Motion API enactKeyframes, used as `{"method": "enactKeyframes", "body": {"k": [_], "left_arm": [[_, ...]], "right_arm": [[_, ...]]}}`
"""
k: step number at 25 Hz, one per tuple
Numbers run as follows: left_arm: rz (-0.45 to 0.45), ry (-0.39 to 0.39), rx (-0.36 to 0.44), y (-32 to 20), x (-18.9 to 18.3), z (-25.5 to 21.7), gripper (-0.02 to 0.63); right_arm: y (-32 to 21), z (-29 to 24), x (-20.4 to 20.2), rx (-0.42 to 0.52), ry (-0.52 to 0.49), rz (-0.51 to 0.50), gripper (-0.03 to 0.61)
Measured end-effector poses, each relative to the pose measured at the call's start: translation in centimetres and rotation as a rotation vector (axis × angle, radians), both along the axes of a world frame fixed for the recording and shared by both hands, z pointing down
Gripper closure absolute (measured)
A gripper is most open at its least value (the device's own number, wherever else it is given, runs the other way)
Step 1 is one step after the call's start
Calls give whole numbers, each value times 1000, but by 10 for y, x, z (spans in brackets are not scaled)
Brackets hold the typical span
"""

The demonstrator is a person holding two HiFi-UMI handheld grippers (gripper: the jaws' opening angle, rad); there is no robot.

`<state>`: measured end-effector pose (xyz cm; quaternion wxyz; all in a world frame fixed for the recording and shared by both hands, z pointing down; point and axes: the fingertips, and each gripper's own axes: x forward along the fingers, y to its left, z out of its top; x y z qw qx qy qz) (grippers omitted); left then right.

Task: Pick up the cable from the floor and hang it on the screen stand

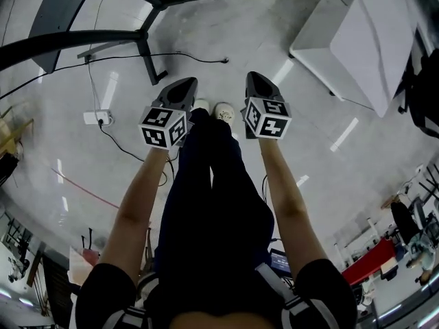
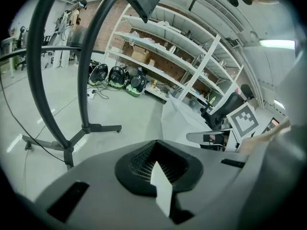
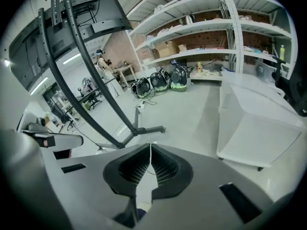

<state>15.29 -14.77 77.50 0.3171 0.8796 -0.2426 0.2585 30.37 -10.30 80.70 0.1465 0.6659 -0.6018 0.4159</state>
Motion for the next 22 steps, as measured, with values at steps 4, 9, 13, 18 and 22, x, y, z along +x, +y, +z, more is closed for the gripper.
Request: {"method": "enactKeyframes", "body": {"k": [4, 9, 13, 18, 22], "left_arm": [[27, -13, 5, -2, 1, 48, 611], [37, -14, -3, -6, 6, 104, 611], [64, -29, 10, -11, 9, 153, 611], [86, -31, 8, -16, 13, 217, 611], [79, -41, -1, -21, 13, 272, 611]], "right_arm": [[4, 56, 2, -21, -30, 60, 554], [11, 114, 13, -42, -23, 94, 554], [9, 159, 15, -49, -28, 97, 554], [6, 215, 14, -62, -36, 97, 552], [9, 271, 14, -89, -53, 98, 552]]}}
